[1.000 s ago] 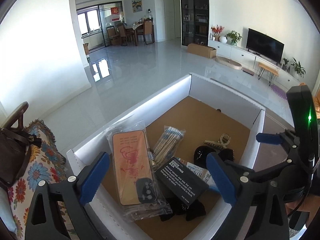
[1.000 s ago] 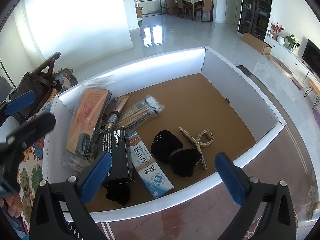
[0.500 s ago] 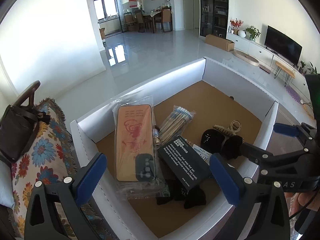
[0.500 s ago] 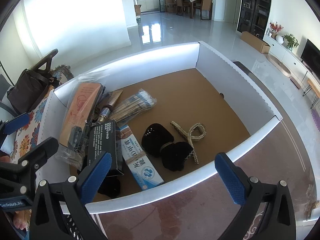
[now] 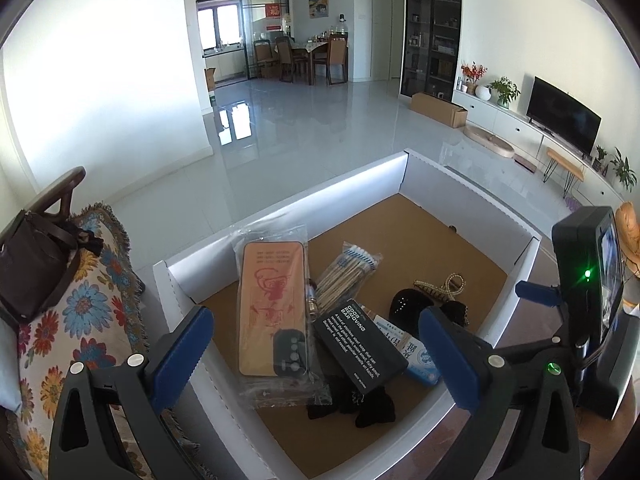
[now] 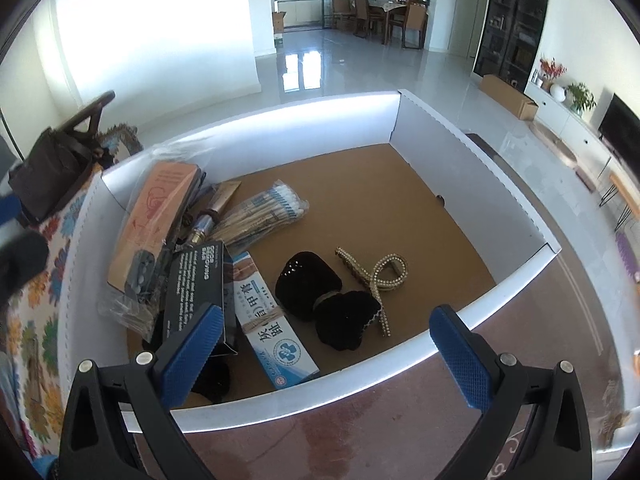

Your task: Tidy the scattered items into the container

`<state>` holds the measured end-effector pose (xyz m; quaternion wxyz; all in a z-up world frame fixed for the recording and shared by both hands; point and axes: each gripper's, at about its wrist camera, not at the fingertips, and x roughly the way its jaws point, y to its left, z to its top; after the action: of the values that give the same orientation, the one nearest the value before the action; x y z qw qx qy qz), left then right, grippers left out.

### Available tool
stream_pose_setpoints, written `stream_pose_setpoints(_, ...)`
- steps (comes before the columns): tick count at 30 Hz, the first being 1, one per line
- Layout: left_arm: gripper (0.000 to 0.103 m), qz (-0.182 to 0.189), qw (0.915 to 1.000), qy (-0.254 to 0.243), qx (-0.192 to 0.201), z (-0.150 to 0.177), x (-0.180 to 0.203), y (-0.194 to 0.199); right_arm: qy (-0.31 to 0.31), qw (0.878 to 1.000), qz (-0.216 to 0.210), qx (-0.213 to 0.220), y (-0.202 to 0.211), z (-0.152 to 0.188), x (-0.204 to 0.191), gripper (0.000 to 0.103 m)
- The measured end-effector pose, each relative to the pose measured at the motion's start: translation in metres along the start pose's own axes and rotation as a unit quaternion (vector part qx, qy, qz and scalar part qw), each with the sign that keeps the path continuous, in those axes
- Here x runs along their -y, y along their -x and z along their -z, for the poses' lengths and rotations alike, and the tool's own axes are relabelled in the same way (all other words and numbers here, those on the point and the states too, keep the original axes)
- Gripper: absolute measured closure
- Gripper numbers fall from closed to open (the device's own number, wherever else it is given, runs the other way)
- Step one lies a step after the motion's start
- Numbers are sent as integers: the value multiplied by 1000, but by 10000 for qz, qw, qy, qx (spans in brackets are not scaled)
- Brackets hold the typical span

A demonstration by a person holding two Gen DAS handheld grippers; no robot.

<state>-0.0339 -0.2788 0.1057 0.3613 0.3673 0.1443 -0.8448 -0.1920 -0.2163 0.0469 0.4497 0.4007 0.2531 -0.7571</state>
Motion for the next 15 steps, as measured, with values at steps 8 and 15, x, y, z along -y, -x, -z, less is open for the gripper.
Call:
stream_pose_setpoints(8,0,-127,9996,135,-221,-3,-13,-17,-36,9999,31,-164,2,-9,3,0)
stream_pose_setpoints(15,0,-338,9988,-45,-359,-7,-19,-30,138,9997,90,-186,15,-24,-4,0)
